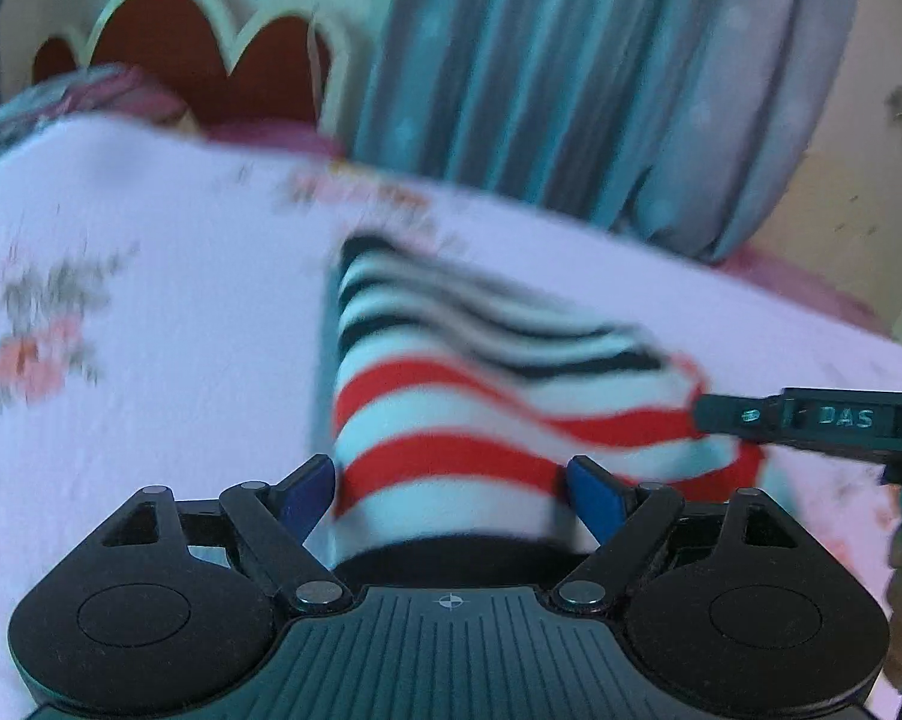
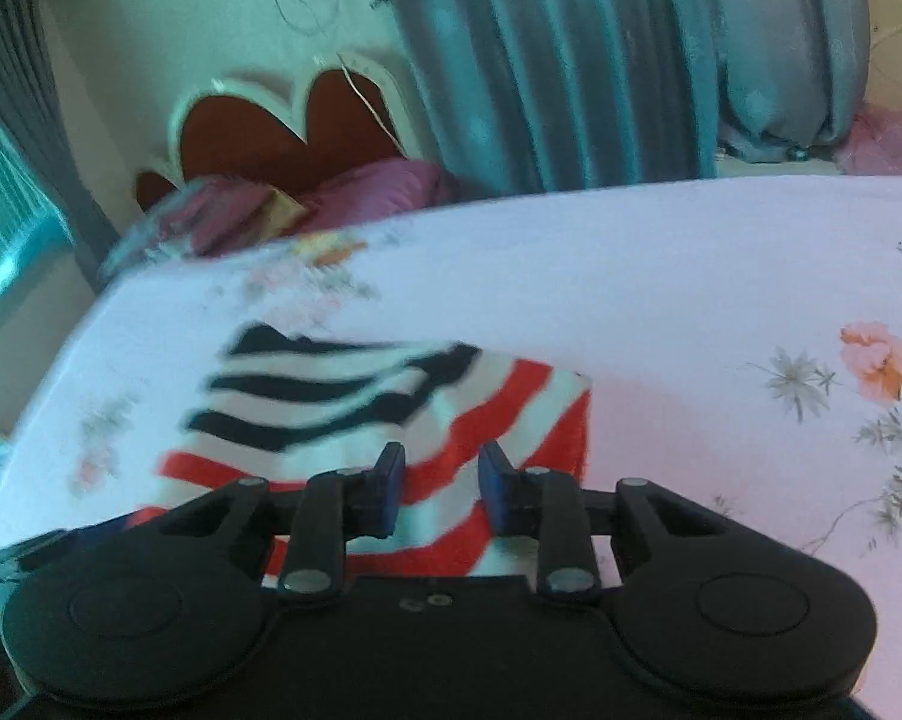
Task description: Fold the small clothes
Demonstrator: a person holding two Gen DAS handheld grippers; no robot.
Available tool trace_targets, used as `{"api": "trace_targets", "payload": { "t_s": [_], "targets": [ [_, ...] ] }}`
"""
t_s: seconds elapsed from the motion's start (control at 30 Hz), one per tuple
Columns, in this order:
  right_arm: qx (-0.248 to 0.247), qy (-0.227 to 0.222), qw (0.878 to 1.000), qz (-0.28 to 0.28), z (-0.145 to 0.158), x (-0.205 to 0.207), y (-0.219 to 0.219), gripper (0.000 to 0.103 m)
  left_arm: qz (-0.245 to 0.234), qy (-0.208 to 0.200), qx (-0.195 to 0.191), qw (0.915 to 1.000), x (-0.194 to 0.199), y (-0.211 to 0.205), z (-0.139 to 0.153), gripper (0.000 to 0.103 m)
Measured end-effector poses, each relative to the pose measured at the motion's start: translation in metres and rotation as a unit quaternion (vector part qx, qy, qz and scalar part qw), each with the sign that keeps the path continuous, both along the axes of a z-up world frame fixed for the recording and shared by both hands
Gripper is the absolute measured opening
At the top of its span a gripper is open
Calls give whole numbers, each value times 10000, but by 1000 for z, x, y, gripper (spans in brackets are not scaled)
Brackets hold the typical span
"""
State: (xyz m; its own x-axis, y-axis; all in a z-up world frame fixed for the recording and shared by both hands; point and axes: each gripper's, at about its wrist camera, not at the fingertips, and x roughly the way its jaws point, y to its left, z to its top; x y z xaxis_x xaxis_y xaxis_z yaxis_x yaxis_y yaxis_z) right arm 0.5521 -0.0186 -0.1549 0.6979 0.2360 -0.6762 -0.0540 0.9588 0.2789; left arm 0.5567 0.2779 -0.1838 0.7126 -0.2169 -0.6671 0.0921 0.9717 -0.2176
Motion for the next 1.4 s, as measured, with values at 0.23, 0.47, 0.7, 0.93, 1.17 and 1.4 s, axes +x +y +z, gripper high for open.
{"api": "trace_targets", "payload": {
  "t_s": [0.23, 0.47, 0.7, 0.93, 1.17, 1.4],
  "targets": [
    [-285, 284, 9991, -147, -14, 12, 0, 24, 171, 48, -173, 9997, -2, 3, -2, 86],
    [-193, -175, 9994, 229, 25, -52, 6, 27, -99, -188, -112, 9997, -51, 4, 22, 86],
    [-347, -112, 9992, 163, 12, -112, 10, 25, -304, -98, 245, 9992, -78, -4, 8, 86],
    [-395, 199, 9989, -175, -1, -115, 4, 24, -199, 129, 157, 9996, -73, -4, 4, 86],
    [-354, 393, 9978, -392, -16, -132, 2, 23, -232, 134, 245, 9993, -76, -7, 4, 86],
    [-111, 550, 9968, -563, -28, -123, -4, 32, -116, 315, 363, 9988, -72, -6, 3, 102]
  ]
}}
